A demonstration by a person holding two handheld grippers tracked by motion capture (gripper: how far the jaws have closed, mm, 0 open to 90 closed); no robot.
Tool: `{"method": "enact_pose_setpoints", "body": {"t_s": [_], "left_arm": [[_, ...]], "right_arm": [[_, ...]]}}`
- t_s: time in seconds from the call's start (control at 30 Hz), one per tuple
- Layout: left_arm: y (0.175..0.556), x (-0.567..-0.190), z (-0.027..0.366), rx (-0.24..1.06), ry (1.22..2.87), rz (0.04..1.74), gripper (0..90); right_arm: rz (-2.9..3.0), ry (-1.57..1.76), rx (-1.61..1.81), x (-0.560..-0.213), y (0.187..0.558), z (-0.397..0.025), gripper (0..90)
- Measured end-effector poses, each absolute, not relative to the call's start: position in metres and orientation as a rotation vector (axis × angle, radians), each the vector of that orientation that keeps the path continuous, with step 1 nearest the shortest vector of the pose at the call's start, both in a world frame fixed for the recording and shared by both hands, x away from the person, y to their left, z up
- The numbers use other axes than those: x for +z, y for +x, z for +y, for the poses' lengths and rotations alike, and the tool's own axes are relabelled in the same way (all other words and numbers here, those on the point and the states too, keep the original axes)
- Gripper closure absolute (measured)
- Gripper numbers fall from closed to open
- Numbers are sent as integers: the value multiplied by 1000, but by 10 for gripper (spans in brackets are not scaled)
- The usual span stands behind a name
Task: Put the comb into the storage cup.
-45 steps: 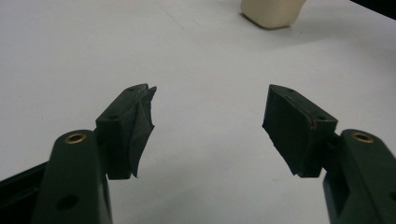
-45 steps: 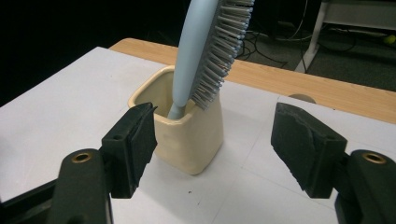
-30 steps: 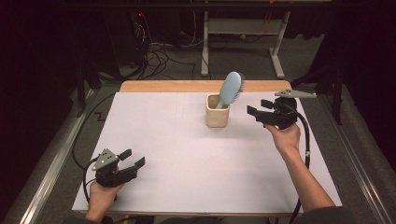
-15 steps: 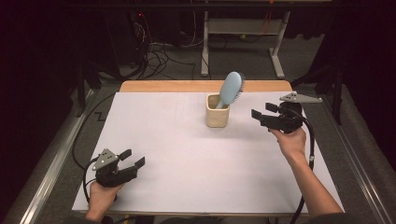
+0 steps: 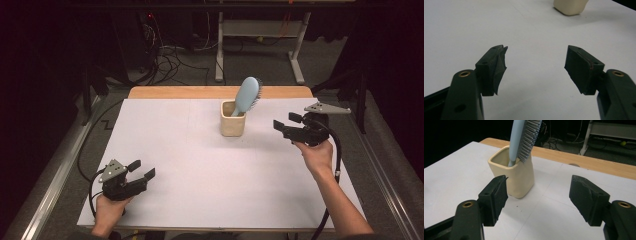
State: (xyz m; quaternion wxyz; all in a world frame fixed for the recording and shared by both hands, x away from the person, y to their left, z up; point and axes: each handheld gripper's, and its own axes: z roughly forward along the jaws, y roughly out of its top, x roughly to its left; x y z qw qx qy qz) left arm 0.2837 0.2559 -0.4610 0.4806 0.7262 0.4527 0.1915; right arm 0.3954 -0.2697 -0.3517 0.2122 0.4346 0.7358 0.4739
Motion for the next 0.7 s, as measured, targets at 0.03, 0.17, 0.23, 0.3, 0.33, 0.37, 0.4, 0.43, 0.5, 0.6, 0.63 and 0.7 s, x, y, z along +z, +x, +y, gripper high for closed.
{"method": "enact_pose_setpoints", "body": {"t_s": [0.03, 0.17, 0.23, 0.3, 0.33, 0.37, 0.4, 0.43, 0.5, 0.6, 0.63, 0.7], "left_arm": [[284, -461, 256, 467, 1772, 1104, 336], [284, -461, 256, 467, 1774, 1102, 336], [284, -461, 256, 467, 1771, 1104, 336], [284, -461, 256, 467, 1772, 1104, 336], [284, -461, 256, 467, 1773, 1103, 336], [284, -461, 256, 467, 1773, 1102, 336], [284, -461, 255, 466, 1772, 1103, 336], [284, -461, 256, 466, 1772, 1103, 336], [284, -461, 256, 466, 1772, 1104, 336], [284, -461, 256, 466, 1773, 1103, 336], [284, -461, 256, 466, 1772, 1103, 336], [284, -461, 256, 465, 1771, 1104, 336]], "right_arm": [[2045, 1206, 1315, -352, 395, -270, 312], [2051, 1200, 1312, -353, 391, -272, 311], [2051, 1202, 1311, -353, 390, -274, 311], [2053, 1206, 1307, -354, 389, -275, 311], [2053, 1206, 1308, -354, 389, -276, 311], [2054, 1206, 1311, -353, 388, -277, 311], [2052, 1207, 1313, -353, 387, -277, 311], [2050, 1203, 1320, -352, 386, -277, 311], [2051, 1193, 1318, -351, 384, -277, 311], [2052, 1181, 1325, -350, 381, -277, 311], [2054, 1178, 1326, -349, 380, -277, 311], [2051, 1175, 1331, -349, 378, -277, 311]]}}
